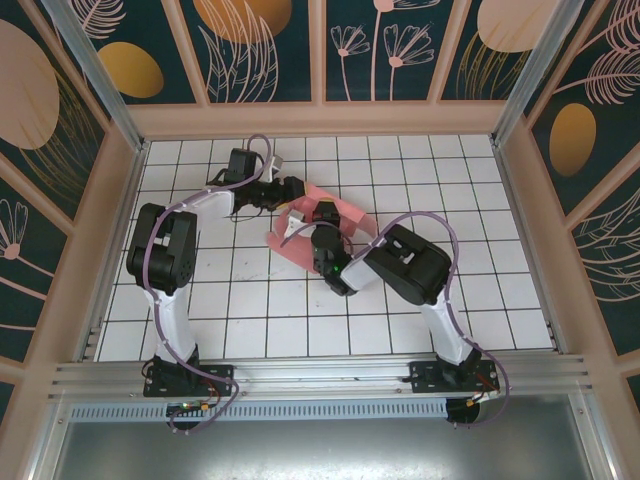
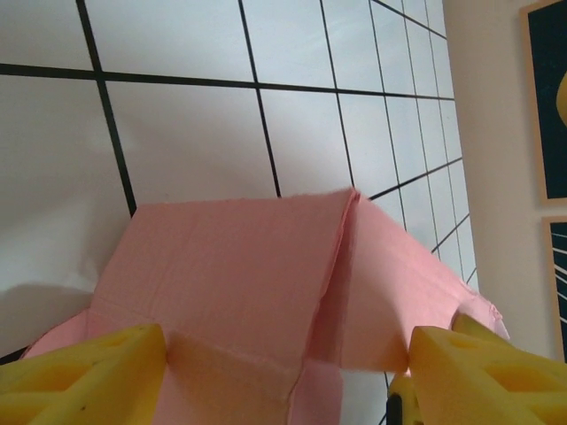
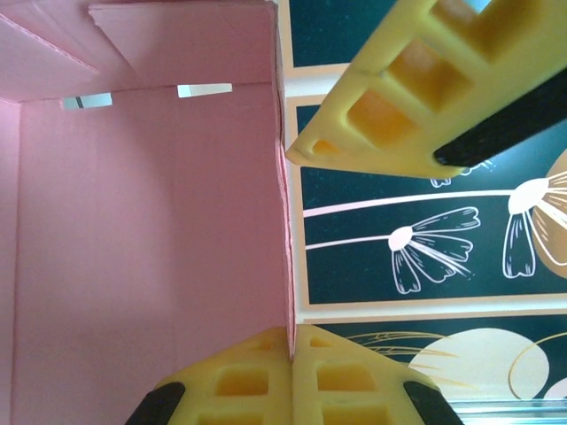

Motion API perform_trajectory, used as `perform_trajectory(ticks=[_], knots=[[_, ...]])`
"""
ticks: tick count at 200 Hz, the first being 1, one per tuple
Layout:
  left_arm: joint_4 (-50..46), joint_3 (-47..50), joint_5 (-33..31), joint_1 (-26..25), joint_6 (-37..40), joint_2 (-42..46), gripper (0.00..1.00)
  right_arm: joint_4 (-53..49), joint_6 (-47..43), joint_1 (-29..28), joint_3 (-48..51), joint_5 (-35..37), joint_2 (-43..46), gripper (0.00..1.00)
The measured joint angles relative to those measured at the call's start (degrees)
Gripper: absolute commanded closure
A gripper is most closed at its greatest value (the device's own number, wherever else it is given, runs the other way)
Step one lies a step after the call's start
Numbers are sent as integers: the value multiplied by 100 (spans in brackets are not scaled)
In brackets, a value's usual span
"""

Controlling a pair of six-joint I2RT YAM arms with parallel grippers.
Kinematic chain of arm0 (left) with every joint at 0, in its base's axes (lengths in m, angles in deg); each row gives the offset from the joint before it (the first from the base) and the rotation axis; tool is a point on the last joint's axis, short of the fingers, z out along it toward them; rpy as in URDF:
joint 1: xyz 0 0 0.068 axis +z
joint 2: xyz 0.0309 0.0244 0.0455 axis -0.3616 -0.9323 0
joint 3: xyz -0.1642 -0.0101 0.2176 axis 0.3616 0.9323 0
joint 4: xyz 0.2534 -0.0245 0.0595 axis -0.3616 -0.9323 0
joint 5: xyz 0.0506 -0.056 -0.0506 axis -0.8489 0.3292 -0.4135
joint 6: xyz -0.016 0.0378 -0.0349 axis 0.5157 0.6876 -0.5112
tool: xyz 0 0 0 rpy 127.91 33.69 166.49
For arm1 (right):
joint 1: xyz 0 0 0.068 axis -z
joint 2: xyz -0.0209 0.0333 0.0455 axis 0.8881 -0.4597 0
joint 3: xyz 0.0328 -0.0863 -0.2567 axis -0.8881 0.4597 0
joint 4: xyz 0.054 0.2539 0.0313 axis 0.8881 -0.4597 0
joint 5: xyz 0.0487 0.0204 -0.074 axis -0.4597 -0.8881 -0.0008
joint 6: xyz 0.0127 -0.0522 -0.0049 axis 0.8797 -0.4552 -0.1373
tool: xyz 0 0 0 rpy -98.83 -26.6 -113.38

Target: Fold the paper box

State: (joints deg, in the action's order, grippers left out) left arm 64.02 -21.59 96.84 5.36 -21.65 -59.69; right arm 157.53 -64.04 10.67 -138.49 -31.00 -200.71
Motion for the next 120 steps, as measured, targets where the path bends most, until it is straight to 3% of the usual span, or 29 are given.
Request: perform_trajectory(ticks=[120], knots=[[684,341,31,162,-393,0,32,184,22,-118,0,55,-166,100]])
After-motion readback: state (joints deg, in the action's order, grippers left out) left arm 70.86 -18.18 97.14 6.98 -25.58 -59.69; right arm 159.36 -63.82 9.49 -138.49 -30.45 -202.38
